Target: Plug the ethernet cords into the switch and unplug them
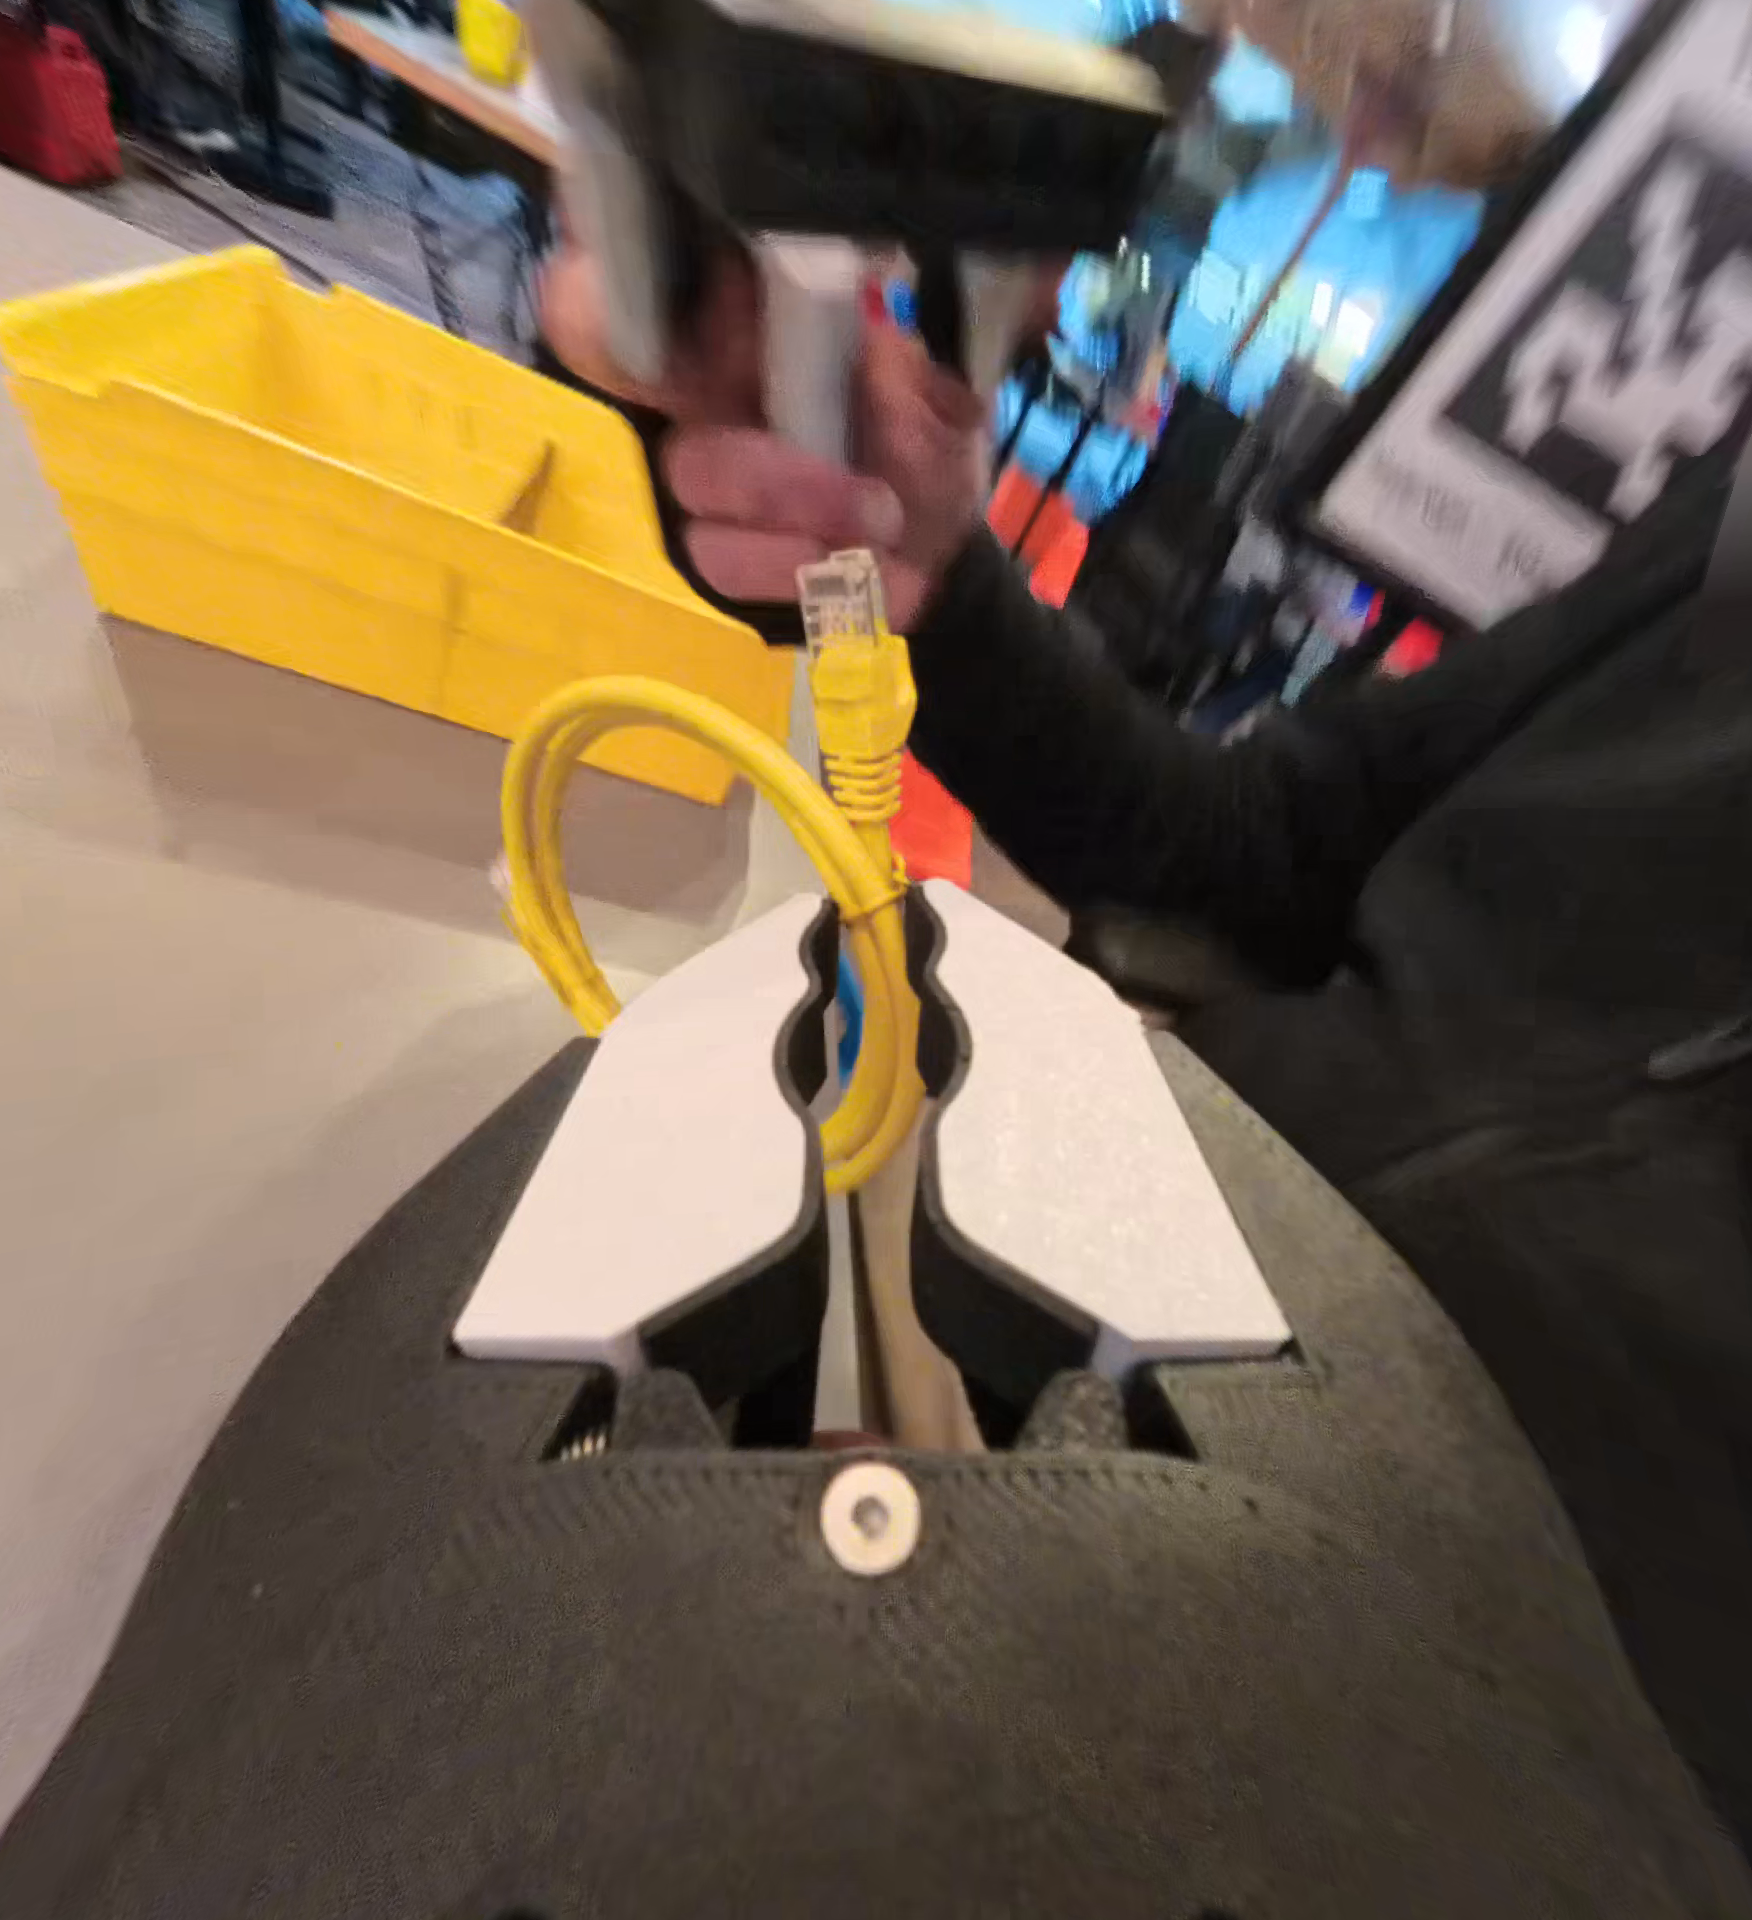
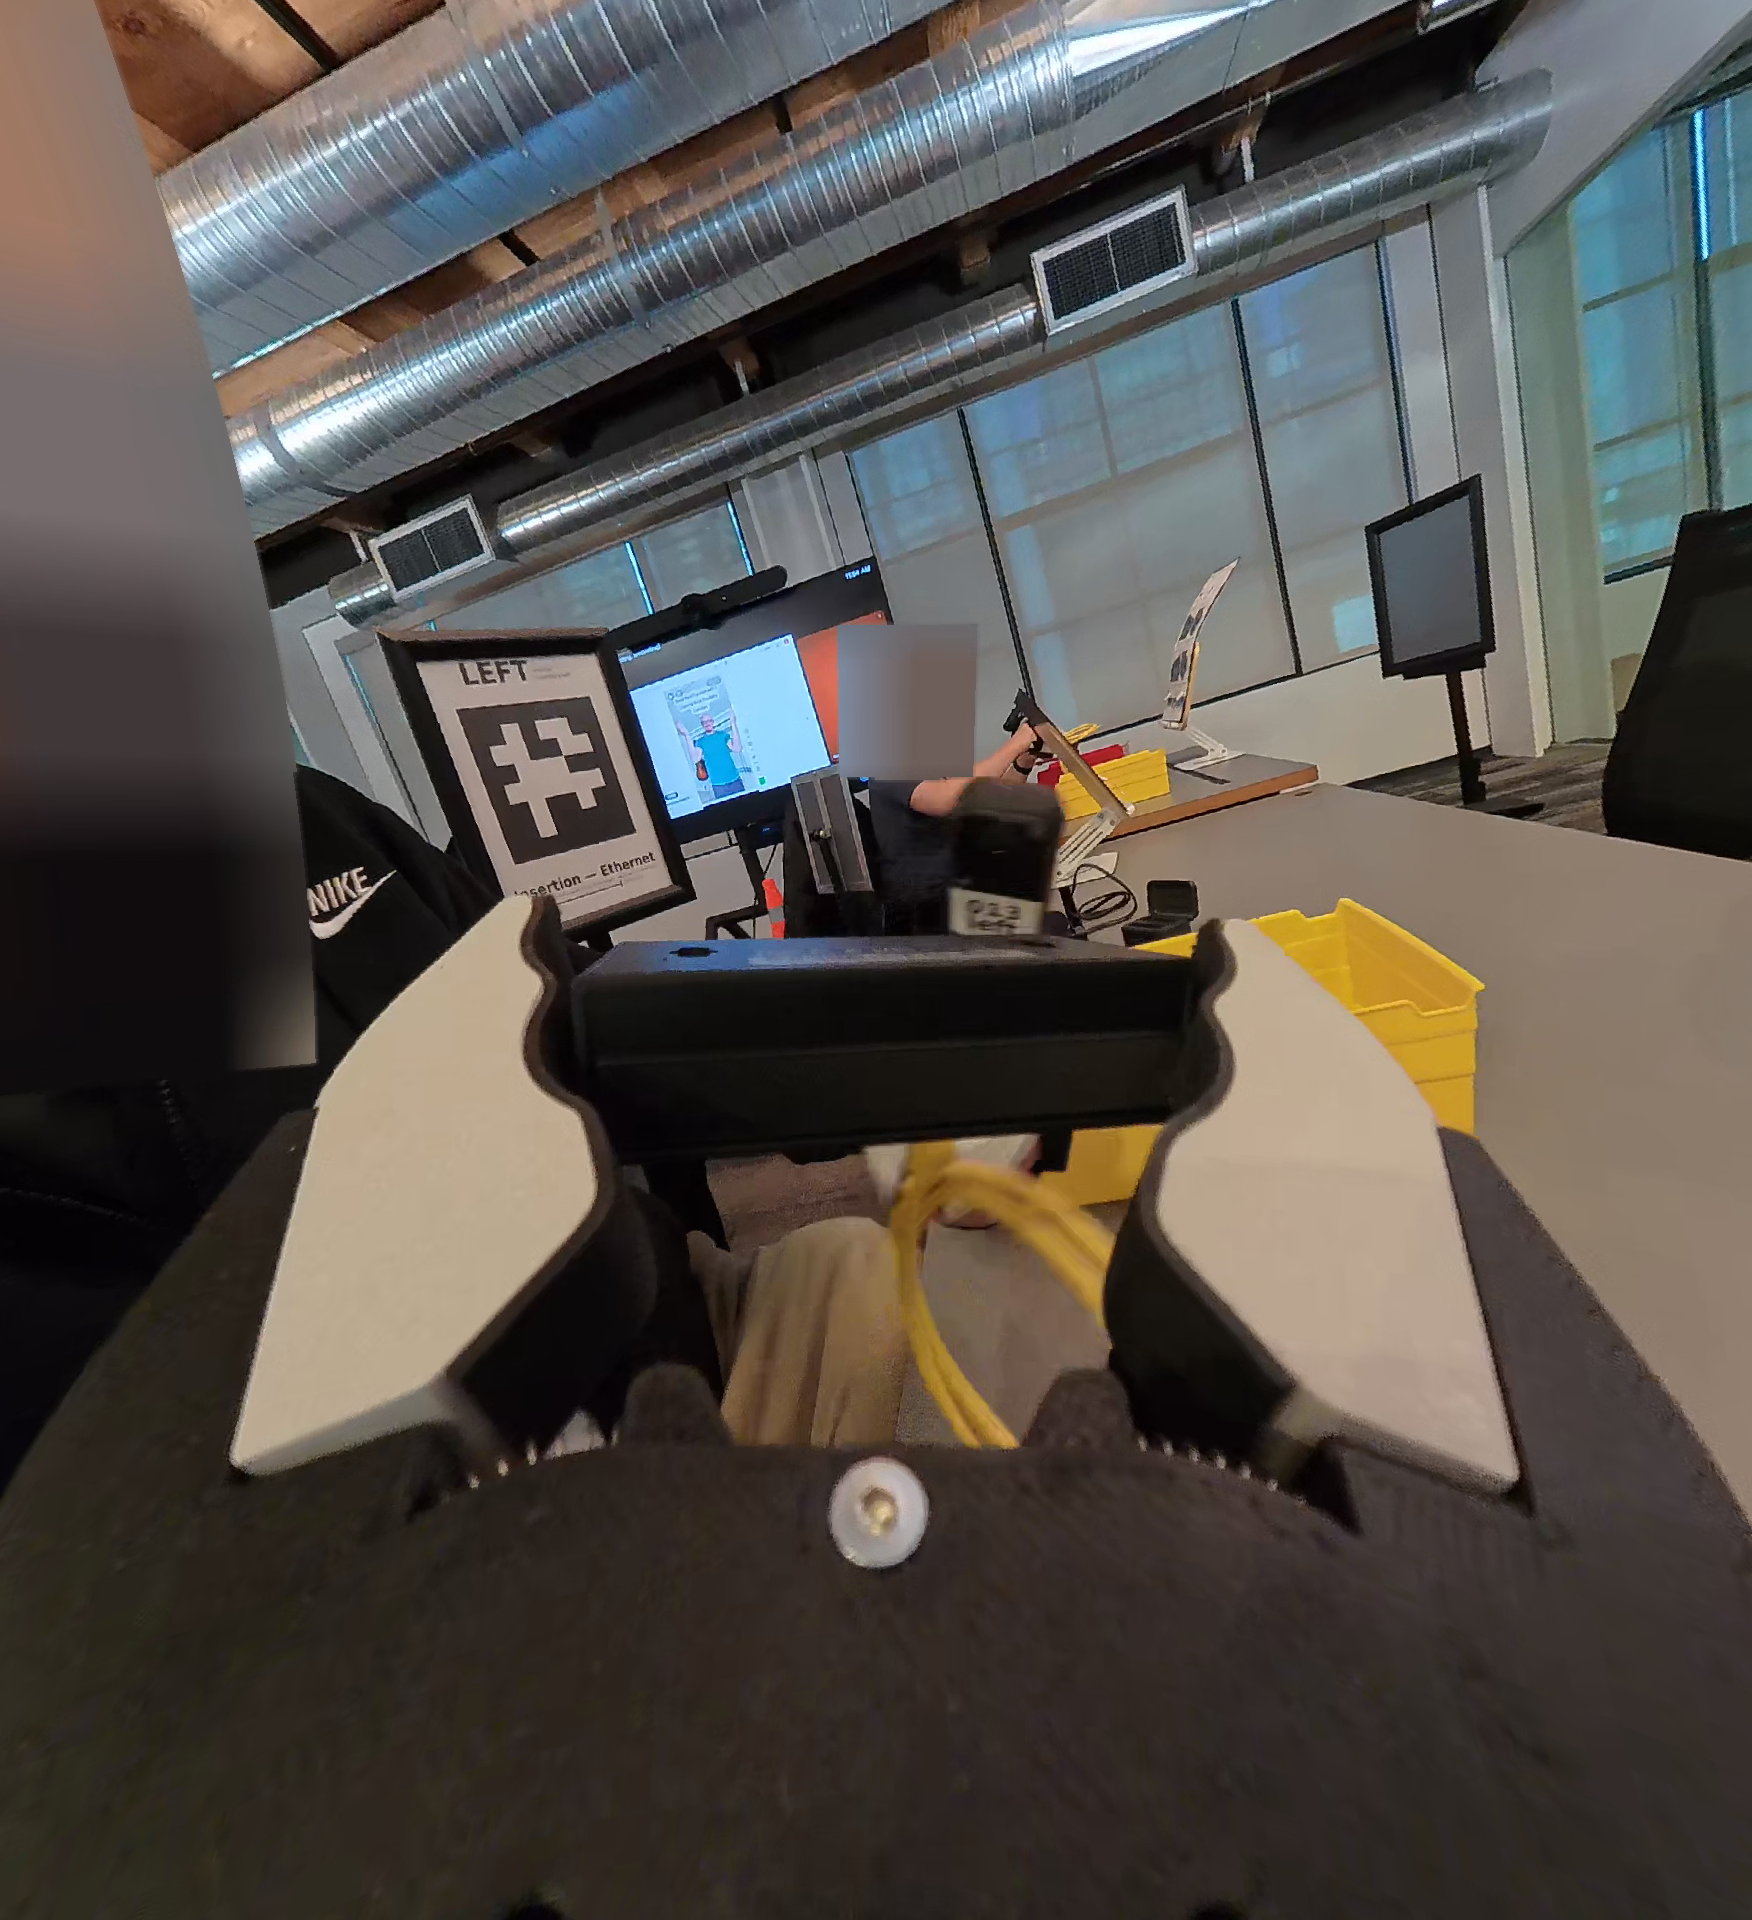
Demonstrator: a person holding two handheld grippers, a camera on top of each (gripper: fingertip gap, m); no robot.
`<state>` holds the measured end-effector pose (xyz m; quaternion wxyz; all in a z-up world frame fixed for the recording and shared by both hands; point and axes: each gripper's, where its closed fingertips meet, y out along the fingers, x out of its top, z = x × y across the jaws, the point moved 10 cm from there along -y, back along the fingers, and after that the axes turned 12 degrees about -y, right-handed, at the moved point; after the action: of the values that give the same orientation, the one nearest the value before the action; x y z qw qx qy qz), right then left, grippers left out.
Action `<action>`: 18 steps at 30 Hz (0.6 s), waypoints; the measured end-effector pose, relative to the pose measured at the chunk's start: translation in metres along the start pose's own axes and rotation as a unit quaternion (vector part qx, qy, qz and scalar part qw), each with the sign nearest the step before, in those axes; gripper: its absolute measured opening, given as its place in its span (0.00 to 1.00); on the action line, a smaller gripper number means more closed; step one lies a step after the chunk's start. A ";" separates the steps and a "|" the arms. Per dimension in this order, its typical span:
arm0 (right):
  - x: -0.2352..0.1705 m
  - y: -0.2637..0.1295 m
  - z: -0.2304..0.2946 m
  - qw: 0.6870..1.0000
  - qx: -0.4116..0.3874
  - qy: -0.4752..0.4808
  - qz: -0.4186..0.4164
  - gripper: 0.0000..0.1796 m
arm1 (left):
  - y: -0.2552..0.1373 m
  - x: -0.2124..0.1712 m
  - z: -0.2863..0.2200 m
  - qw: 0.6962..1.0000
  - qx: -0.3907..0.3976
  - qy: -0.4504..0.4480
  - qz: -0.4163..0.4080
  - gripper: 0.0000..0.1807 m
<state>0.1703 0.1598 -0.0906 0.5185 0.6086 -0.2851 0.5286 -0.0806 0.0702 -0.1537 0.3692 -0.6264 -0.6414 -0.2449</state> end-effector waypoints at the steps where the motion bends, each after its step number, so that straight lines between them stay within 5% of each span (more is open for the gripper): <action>1: 0.001 0.000 0.000 1.000 0.000 -0.001 -0.001 0.62 | -0.006 0.003 0.010 0.999 -0.008 -0.039 -0.021 0.06; 7: 0.001 0.003 0.002 1.000 0.004 -0.002 0.001 0.62 | -0.020 -0.013 0.075 0.969 0.107 -0.216 -0.059 0.07; 18: 0.003 0.001 0.004 1.000 0.008 -0.004 -0.004 0.62 | -0.050 -0.008 0.106 0.908 0.380 -0.174 0.010 0.10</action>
<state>0.1712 0.1564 -0.0871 0.5145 0.6161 -0.2807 0.5262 -0.1482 0.1424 -0.2169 0.4641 -0.4773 -0.7340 0.1344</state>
